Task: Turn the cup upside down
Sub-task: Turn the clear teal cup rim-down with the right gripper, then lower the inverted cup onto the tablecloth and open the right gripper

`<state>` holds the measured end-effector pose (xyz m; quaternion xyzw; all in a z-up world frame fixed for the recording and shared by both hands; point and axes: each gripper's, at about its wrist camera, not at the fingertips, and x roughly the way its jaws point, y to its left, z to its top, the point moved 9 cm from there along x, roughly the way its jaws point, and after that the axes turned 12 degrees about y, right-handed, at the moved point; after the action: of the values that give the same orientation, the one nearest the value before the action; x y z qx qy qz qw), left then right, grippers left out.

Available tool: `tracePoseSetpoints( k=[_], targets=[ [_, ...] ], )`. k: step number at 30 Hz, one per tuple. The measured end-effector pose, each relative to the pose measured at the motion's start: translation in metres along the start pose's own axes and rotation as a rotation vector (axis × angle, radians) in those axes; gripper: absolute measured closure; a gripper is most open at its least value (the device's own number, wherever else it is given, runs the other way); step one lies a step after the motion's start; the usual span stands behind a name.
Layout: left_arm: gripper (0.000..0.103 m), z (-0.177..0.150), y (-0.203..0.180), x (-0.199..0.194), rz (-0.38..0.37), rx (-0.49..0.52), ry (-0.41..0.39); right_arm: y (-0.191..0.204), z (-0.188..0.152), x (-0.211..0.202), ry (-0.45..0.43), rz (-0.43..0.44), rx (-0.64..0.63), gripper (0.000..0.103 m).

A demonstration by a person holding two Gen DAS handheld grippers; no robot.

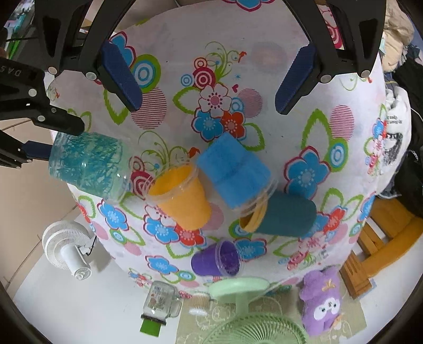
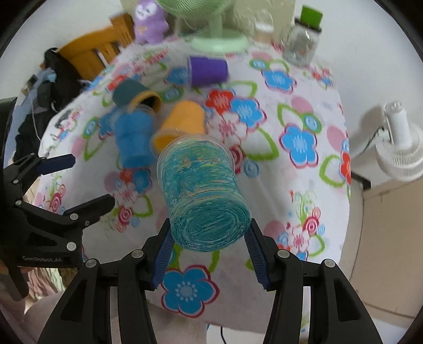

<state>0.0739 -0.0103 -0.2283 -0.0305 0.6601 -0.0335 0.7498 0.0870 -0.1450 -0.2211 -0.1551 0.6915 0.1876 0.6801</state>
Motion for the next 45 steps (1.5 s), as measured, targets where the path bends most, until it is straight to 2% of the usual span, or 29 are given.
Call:
tracePoseSetpoints(
  k=[4,8,18,22,25,29,33,41,45],
  targets=[
    [0.002,0.000,-0.001,0.012,-0.003,0.002,0.021,-0.002,-0.001,0.018,0.085,-0.019,-0.007,0.047],
    [0.002,0.001,0.002,0.021,-0.008,-0.007,0.042,0.002,0.006,0.029,0.130,-0.022,-0.023,0.047],
    [0.002,0.008,0.011,0.028,-0.015,-0.029,0.066,0.010,0.026,0.035,0.118,-0.026,-0.046,0.045],
    [0.002,0.009,0.013,0.025,-0.005,-0.025,0.065,0.010,0.028,0.027,0.076,0.028,-0.006,0.039],
    [0.002,0.010,0.015,0.018,-0.008,-0.031,0.060,0.006,0.028,0.012,0.011,0.043,0.035,0.033],
    [0.001,0.016,0.016,-0.001,0.007,-0.032,0.022,0.002,0.029,-0.013,-0.086,0.077,0.095,0.026],
    [0.001,0.021,0.016,-0.027,0.017,-0.043,-0.035,0.003,0.026,-0.037,-0.146,0.103,0.134,0.024],
    [0.001,0.018,0.013,-0.075,0.022,-0.044,-0.126,0.010,0.019,-0.079,-0.271,0.087,0.144,0.023],
    [0.001,0.015,0.013,-0.096,0.034,-0.051,-0.163,0.014,0.014,-0.099,-0.337,0.054,0.141,0.015]
  ],
)
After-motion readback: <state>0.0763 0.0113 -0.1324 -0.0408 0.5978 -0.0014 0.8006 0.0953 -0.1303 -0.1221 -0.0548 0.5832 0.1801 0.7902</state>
